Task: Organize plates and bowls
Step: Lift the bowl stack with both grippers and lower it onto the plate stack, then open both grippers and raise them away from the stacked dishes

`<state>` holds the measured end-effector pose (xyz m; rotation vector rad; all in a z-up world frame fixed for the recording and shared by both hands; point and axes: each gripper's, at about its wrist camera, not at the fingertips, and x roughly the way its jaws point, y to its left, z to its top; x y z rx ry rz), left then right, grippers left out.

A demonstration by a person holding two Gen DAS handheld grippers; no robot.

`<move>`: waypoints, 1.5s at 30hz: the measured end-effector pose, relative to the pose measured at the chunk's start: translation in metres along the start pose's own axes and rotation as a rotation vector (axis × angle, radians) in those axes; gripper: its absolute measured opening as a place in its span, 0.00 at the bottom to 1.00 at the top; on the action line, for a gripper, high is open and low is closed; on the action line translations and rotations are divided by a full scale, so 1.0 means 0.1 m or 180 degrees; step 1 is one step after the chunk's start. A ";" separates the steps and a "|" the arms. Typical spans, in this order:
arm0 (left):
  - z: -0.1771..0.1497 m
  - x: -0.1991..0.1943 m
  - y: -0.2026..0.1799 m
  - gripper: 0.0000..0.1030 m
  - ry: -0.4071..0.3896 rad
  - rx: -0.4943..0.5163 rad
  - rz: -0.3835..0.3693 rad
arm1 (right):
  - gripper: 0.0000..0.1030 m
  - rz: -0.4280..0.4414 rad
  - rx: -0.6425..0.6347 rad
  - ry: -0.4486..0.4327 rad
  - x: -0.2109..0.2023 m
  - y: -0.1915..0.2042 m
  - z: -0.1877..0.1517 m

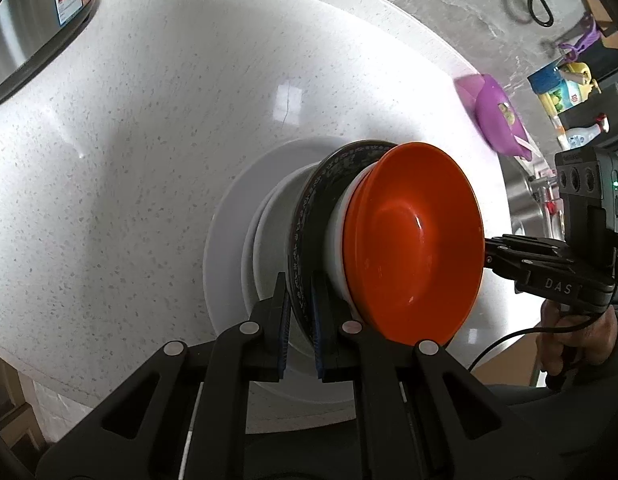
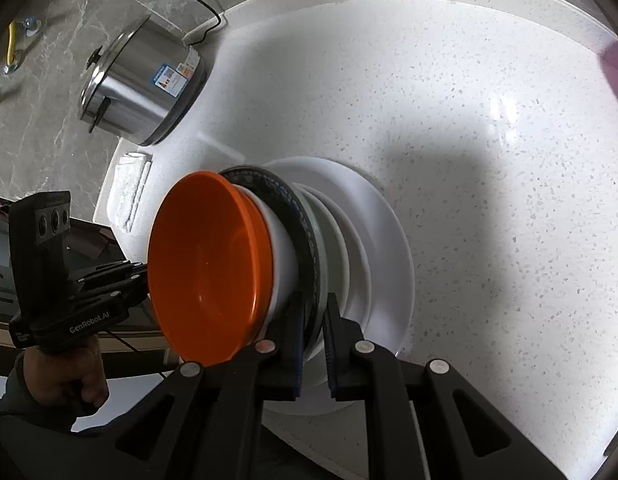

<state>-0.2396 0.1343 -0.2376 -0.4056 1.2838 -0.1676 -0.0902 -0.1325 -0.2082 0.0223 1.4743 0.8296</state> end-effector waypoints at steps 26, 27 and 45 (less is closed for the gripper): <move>-0.01 0.39 -0.13 0.10 -0.0011 0.0058 -0.0035 | 0.13 -0.0155 0.0070 -0.0113 0.17 0.04 -0.08; -0.02 0.39 -0.12 0.10 -0.0019 0.0050 -0.0049 | 0.13 -0.0171 0.0063 -0.0119 0.17 0.05 -0.08; -0.08 -0.07 -0.18 0.96 -0.0507 0.0304 0.0316 | 0.72 -0.0612 0.0463 -0.0557 -0.26 0.00 -0.31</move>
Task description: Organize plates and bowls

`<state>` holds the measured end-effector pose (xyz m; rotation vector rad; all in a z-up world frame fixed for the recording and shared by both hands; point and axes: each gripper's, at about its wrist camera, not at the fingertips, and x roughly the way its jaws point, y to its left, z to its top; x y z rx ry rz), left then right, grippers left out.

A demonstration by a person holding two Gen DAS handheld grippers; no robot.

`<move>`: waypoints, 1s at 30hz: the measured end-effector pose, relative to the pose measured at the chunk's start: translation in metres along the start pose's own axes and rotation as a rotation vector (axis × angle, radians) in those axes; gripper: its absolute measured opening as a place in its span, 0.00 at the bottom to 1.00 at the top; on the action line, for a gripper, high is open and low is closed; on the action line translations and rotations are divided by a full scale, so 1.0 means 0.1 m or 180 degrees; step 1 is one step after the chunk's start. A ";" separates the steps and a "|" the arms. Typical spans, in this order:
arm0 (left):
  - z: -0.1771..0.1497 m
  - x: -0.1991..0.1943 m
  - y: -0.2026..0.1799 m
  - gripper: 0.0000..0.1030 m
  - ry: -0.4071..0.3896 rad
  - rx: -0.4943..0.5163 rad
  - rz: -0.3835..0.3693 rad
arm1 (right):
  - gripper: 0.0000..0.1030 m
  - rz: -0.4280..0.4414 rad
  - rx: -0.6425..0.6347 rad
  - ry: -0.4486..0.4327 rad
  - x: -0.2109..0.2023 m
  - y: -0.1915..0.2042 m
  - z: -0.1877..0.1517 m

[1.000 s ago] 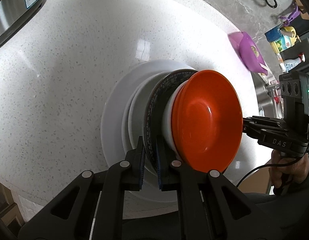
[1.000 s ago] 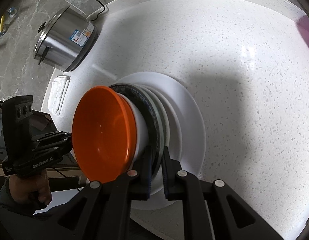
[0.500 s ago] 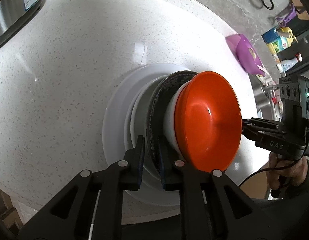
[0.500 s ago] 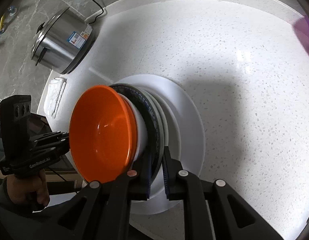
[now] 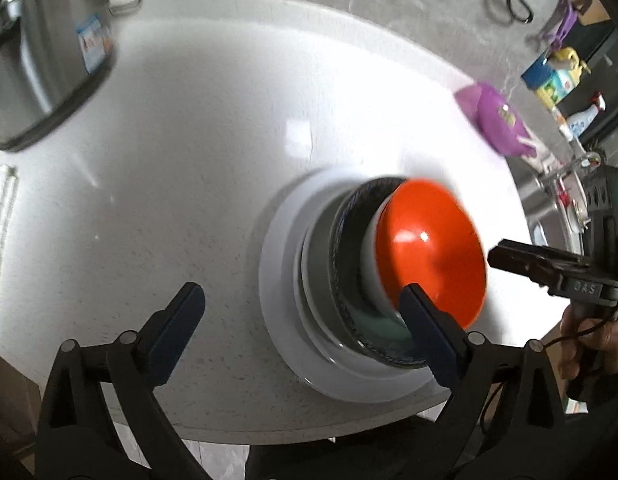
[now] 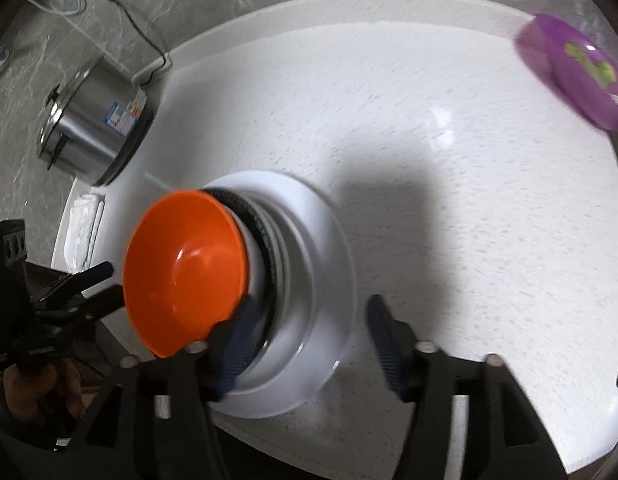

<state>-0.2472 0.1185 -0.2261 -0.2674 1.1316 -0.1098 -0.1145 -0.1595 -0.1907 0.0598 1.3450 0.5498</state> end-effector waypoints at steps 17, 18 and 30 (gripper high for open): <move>-0.43 -0.71 -0.81 0.96 -0.0476 -0.0399 0.1387 | 0.87 -0.0117 -0.0494 -0.0810 -0.94 0.26 -0.23; -0.50 -0.68 -0.79 0.96 -0.0429 -0.0397 0.1316 | 0.88 -0.0128 -0.0457 -0.0827 -0.98 0.26 -0.25; -0.55 -0.77 -1.18 0.95 -0.0388 -0.0044 0.0947 | 0.88 -0.0403 0.0021 -0.0905 -1.19 0.32 -0.49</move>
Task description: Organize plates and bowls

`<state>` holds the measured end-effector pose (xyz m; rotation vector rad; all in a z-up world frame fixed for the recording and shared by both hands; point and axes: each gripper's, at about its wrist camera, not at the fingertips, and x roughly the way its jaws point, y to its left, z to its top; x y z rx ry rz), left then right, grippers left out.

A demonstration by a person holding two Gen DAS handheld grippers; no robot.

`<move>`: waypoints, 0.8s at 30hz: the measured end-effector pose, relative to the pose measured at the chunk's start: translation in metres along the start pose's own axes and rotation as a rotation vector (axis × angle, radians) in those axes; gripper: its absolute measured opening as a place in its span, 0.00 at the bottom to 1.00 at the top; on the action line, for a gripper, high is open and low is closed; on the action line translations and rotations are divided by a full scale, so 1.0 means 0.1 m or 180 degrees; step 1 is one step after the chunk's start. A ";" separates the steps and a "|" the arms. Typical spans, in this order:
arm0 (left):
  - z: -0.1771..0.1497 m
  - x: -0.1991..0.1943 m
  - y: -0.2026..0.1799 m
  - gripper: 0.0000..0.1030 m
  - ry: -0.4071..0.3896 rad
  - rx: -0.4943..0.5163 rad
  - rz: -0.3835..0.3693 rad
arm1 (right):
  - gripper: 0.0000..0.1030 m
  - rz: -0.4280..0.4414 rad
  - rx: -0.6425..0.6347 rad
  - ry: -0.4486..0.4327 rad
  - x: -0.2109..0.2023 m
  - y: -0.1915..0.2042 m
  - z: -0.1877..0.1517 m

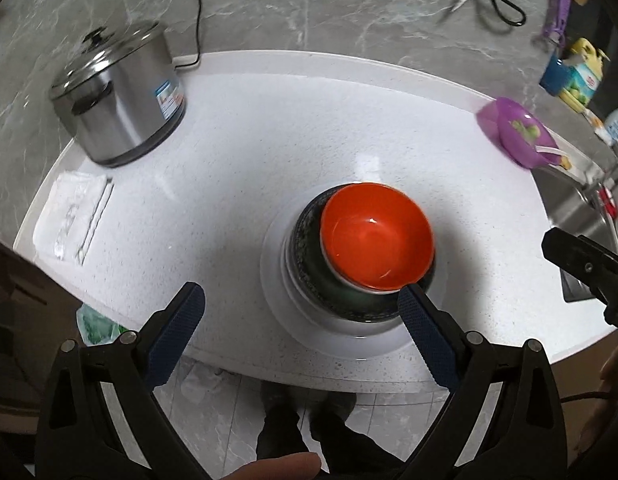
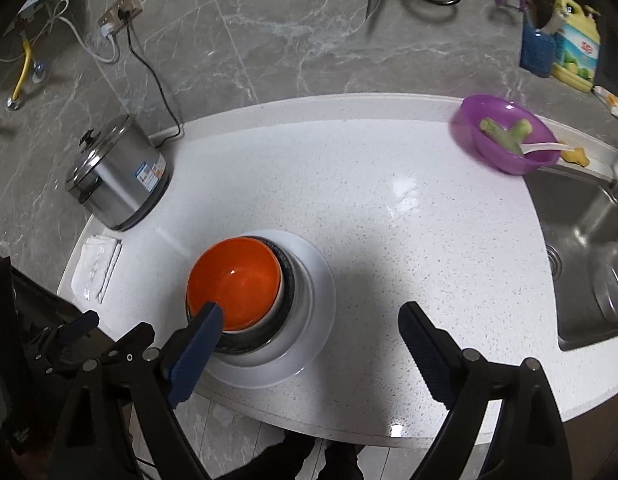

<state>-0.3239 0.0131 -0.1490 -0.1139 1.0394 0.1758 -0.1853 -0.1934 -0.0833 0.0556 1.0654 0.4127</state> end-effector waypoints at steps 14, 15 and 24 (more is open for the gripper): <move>0.16 -0.32 0.02 0.95 -0.0171 0.0196 -0.0107 | 0.89 -0.0227 0.0120 -0.0142 -0.12 0.13 -0.02; 0.18 -0.31 0.03 0.95 -0.0170 0.0190 -0.0115 | 0.89 -0.0240 0.0131 -0.0140 -0.12 0.12 -0.01; 0.23 -0.25 0.10 0.95 -0.0124 0.0157 -0.0134 | 0.89 -0.0286 0.0142 -0.0080 -0.04 0.17 0.00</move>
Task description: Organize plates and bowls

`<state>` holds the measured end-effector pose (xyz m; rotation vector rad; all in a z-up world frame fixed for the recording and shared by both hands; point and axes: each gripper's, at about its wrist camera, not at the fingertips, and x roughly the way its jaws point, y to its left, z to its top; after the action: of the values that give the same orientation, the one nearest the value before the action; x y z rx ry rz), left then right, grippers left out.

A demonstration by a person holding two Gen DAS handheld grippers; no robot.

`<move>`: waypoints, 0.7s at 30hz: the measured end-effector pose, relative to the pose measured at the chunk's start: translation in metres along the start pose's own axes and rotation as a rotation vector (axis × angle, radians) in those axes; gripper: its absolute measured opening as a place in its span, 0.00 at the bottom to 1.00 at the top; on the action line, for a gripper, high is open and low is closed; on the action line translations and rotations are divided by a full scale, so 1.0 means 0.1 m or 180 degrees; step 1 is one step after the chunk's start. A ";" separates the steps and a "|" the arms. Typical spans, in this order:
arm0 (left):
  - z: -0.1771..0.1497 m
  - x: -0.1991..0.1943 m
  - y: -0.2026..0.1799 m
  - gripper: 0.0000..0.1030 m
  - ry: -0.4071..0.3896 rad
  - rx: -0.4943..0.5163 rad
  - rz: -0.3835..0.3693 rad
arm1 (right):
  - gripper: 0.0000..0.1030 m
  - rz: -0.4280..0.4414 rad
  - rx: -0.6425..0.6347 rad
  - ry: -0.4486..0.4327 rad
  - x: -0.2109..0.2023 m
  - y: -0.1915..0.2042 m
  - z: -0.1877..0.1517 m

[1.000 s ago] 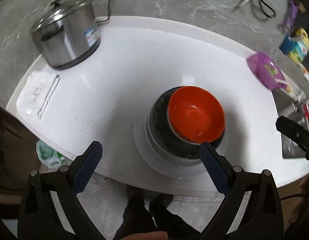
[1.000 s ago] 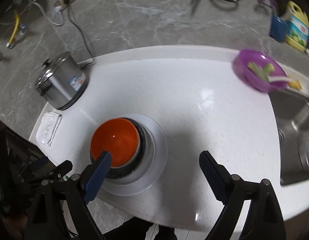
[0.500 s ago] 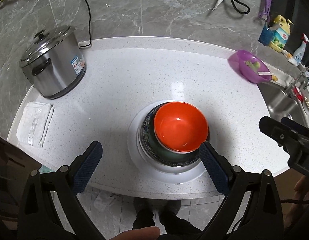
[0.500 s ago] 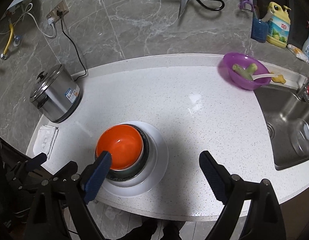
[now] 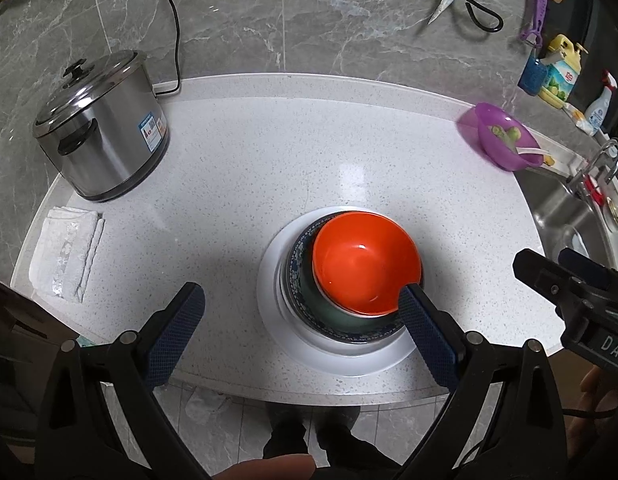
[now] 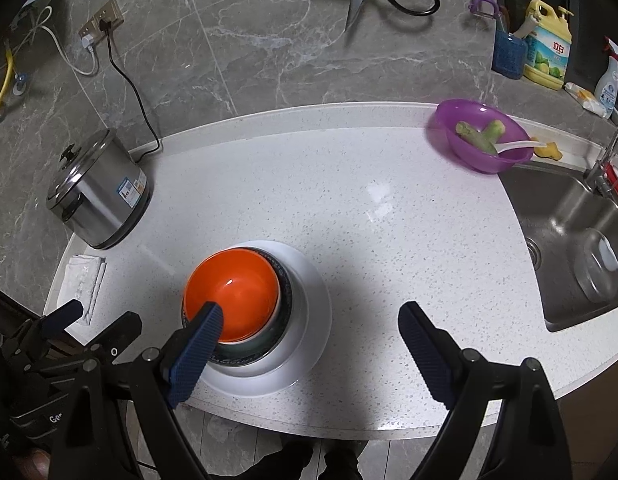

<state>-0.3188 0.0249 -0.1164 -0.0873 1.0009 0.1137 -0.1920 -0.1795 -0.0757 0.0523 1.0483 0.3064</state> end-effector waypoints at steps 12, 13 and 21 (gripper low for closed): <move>0.02 0.01 0.03 0.95 0.0005 -0.0061 0.0029 | 0.89 0.0003 -0.0013 0.0031 0.05 0.03 0.01; 0.02 0.01 0.04 0.95 0.0006 -0.0066 0.0029 | 0.89 0.0005 -0.0017 0.0035 0.06 0.04 0.02; 0.00 0.00 0.03 0.95 0.0021 -0.0104 0.0027 | 0.89 0.0003 -0.0030 0.0054 0.10 0.07 0.04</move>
<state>-0.3193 0.0274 -0.1167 -0.1133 1.0062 0.1377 -0.1858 -0.1696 -0.0809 0.0418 1.0636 0.3130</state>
